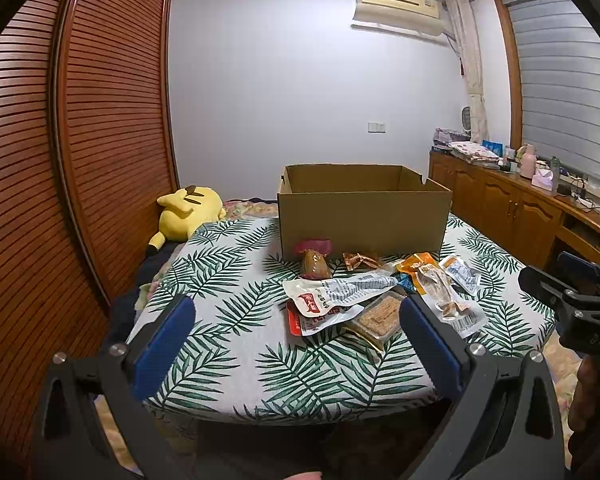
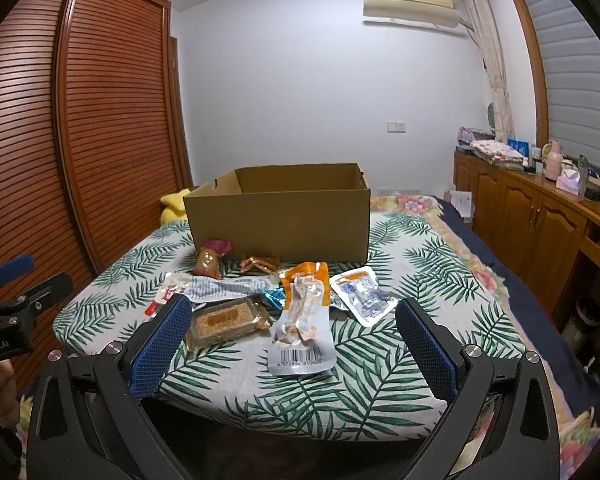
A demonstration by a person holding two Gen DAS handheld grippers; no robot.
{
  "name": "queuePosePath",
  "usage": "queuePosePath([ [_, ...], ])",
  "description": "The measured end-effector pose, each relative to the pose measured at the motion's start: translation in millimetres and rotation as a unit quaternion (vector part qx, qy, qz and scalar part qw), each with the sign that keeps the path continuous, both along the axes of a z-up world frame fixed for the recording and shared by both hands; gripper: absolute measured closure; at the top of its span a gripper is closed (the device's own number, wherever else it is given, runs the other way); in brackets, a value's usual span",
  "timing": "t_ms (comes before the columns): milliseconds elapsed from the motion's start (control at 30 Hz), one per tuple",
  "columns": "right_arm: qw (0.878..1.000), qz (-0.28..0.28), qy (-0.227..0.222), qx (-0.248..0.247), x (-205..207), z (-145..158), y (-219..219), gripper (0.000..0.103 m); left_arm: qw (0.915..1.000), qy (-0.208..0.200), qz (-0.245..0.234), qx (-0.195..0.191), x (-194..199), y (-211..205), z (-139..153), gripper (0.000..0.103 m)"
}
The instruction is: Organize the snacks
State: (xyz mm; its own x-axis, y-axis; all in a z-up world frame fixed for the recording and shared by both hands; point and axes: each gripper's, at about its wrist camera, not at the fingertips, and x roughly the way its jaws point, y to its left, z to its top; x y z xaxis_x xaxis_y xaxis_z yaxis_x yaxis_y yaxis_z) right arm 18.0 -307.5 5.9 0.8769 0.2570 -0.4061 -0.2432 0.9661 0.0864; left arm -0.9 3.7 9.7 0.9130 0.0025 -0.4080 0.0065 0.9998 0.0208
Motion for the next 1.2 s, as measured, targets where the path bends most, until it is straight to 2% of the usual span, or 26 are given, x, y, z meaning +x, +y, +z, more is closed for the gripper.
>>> queuePosePath([
  [1200, 1.0, 0.001, 0.002, -0.003, -1.0, 1.4, 2.8, 0.0, 1.0, -0.002, -0.004, 0.002, -3.6, -2.7, 1.8, 0.0],
])
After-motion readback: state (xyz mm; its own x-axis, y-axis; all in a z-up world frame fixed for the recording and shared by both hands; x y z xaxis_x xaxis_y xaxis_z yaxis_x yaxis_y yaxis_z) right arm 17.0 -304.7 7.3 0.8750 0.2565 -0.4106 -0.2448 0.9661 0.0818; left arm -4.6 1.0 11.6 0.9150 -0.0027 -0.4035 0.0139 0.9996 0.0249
